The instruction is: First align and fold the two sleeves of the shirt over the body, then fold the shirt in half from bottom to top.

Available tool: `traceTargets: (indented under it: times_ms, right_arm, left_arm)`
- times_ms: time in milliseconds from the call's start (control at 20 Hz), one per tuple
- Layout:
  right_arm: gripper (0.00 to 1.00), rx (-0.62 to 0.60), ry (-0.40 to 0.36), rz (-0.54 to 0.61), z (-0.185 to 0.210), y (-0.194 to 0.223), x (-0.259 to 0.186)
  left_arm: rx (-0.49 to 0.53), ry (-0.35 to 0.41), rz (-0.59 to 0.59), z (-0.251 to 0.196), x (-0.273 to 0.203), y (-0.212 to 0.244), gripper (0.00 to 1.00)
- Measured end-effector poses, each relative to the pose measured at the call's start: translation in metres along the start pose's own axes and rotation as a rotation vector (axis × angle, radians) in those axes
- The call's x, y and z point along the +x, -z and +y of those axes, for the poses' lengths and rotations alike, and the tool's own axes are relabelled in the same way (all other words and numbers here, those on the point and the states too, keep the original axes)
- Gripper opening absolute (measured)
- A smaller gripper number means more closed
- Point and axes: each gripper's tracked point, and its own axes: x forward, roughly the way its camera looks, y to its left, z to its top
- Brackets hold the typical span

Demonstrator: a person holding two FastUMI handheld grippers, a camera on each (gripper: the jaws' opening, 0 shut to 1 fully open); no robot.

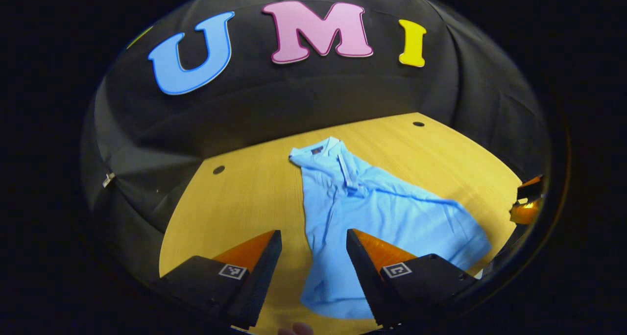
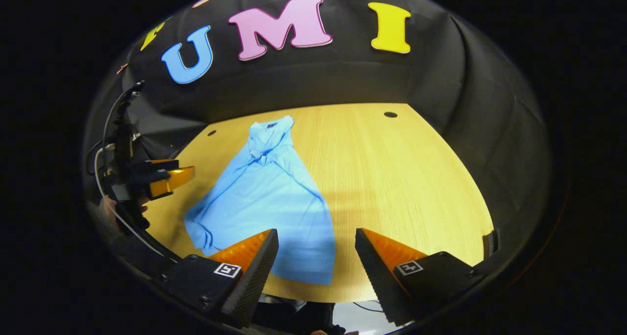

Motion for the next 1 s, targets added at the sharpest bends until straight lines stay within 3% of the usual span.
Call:
traceTargets:
  times_ms: [200, 350, 1000]
  right_arm:
    - [0.98, -0.034, 0.016, 0.075, 0.002, 0.032, 0.014]
    - [0.98, -0.056, 0.039, 0.108, -0.001, 0.049, 0.021]
    - [0.99, -0.120, 0.047, 0.222, -0.007, 0.097, 0.048]
  left_arm:
    - [-0.033, 0.041, 0.120, -0.019, -0.014, 0.066, 0.86]
    - [-0.070, 0.074, 0.183, -0.034, -0.020, 0.090, 0.86]
    - [-0.056, 0.066, 0.281, -0.042, -0.009, 0.131, 0.87]
